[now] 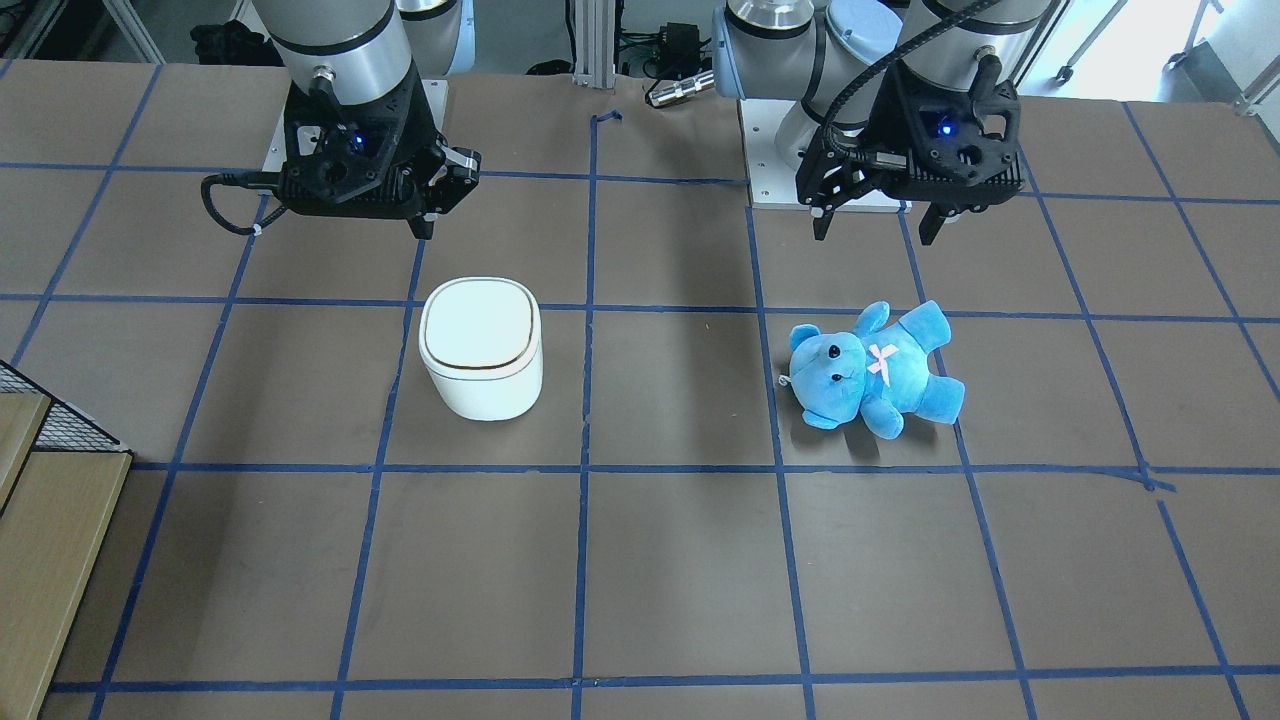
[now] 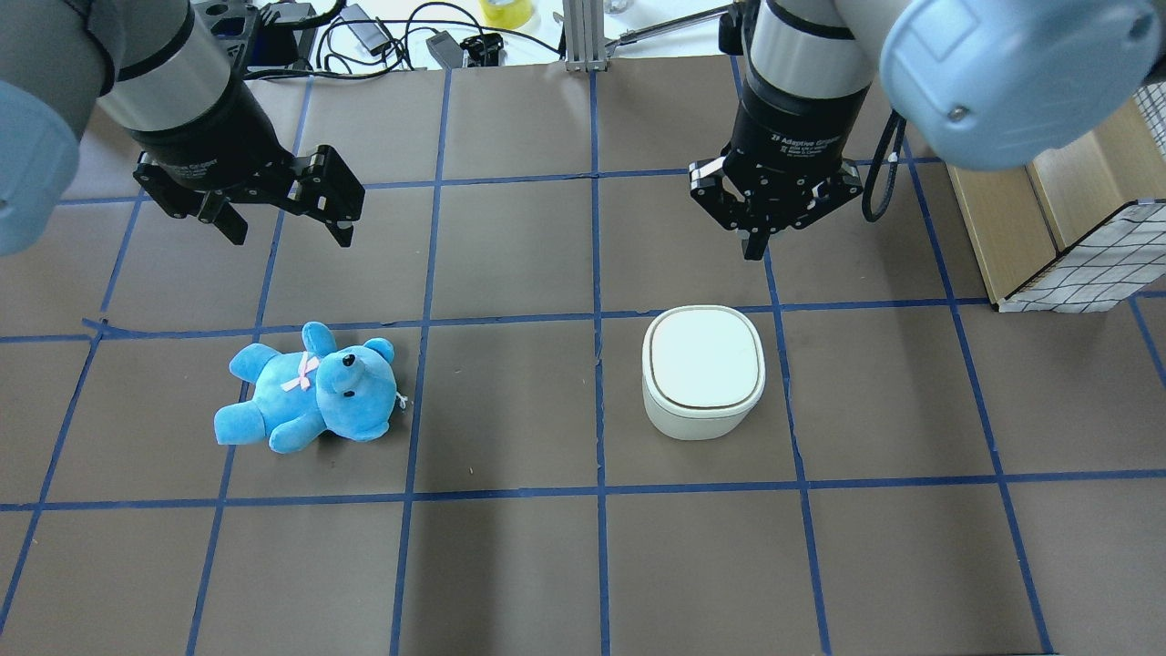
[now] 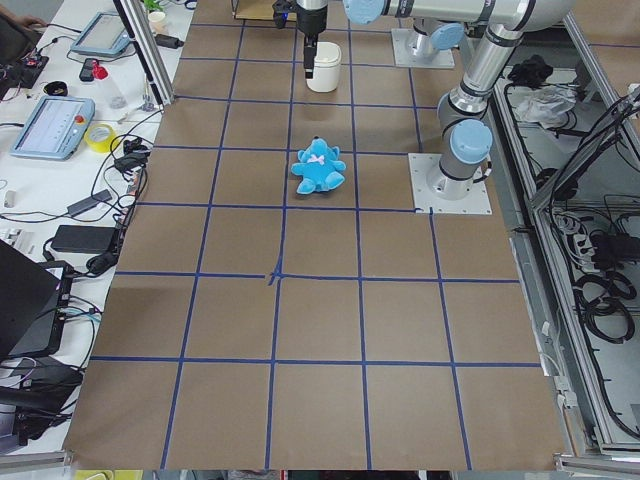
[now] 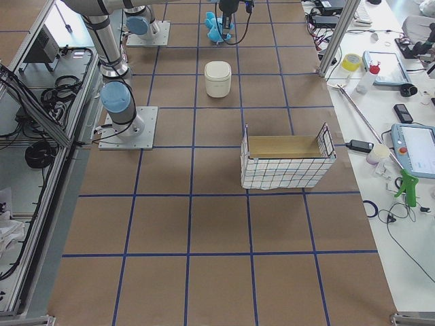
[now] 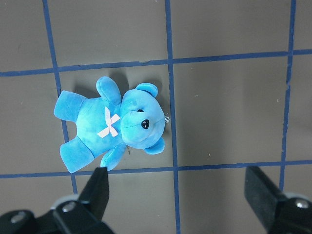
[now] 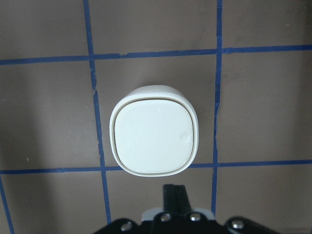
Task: Open trash can with right arm
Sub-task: 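Move the right gripper over the white trash can and lower onto its lid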
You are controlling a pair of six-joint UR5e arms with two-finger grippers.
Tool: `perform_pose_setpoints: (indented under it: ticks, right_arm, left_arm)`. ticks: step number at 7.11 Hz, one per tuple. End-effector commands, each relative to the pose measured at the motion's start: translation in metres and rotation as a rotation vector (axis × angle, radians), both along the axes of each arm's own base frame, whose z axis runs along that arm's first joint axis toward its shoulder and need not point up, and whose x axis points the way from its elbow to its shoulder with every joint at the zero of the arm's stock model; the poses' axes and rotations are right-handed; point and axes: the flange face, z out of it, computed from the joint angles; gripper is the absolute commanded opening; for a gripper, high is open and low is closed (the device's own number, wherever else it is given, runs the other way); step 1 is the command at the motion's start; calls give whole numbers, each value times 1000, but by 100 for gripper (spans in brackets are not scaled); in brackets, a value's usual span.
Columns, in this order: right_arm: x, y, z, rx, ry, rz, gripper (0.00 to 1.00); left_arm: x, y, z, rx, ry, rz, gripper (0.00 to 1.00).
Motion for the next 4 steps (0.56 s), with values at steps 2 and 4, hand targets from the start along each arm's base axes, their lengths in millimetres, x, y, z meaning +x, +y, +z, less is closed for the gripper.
perform_pose_setpoints:
  ticks: [2,4]
  right_arm:
    - [0,7,-85,-4,44,4,0]
    - [1,17,-134,-43,39,9,0]
  left_arm:
    - [0,0,0,0,0,0,100]
    - [0,0,0,0,0,0,100]
